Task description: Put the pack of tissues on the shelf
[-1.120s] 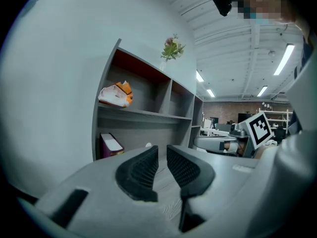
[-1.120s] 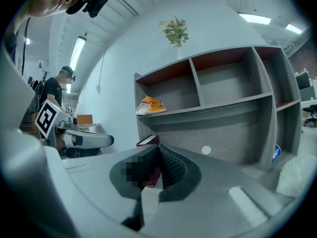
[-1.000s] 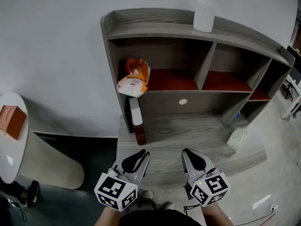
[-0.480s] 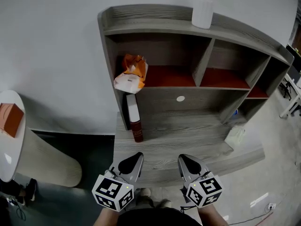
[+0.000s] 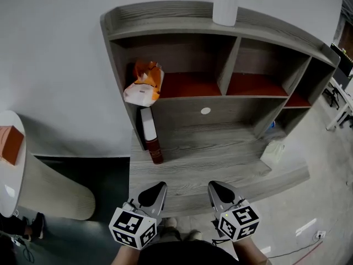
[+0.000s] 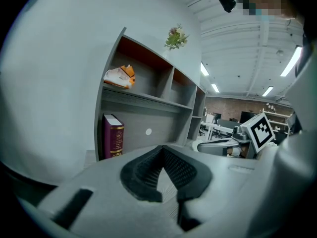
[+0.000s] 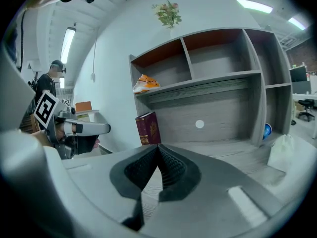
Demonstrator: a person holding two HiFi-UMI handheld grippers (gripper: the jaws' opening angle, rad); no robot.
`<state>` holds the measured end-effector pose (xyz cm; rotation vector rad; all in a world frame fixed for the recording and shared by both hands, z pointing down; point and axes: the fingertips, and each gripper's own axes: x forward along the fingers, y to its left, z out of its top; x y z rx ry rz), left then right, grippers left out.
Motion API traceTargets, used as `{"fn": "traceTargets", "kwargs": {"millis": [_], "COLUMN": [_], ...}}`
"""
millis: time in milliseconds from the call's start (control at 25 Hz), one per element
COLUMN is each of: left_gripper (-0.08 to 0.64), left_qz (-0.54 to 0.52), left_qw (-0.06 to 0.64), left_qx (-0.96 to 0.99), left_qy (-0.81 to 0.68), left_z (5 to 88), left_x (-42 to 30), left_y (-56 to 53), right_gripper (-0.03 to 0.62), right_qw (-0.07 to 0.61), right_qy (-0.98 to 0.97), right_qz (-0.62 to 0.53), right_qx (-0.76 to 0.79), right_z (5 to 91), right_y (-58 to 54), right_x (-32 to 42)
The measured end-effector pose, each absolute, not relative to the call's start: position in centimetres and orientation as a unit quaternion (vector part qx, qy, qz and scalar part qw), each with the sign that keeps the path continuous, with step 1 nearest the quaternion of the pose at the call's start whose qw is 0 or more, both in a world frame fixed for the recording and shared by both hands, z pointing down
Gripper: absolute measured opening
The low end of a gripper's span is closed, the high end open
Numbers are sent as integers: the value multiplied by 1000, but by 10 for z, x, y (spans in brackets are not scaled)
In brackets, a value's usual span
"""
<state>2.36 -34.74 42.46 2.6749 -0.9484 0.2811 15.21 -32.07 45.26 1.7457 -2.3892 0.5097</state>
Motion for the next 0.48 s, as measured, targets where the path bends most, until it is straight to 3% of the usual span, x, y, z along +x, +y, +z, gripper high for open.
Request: {"fn": "traceTargets", "kwargs": {"millis": [480], "left_gripper": [-8], "left_qz": [98], "left_qw": [144], "left_qx": [928], "left_qy": [-329], "left_z": [424], "left_x": [39], "left_y": [-339], "right_gripper": [-3], "right_qw": [76], "right_qy": [-813], "right_qz": [159], "right_qx": [555], "right_z": [448], "right_y": [-329], "right_x": [141]}}
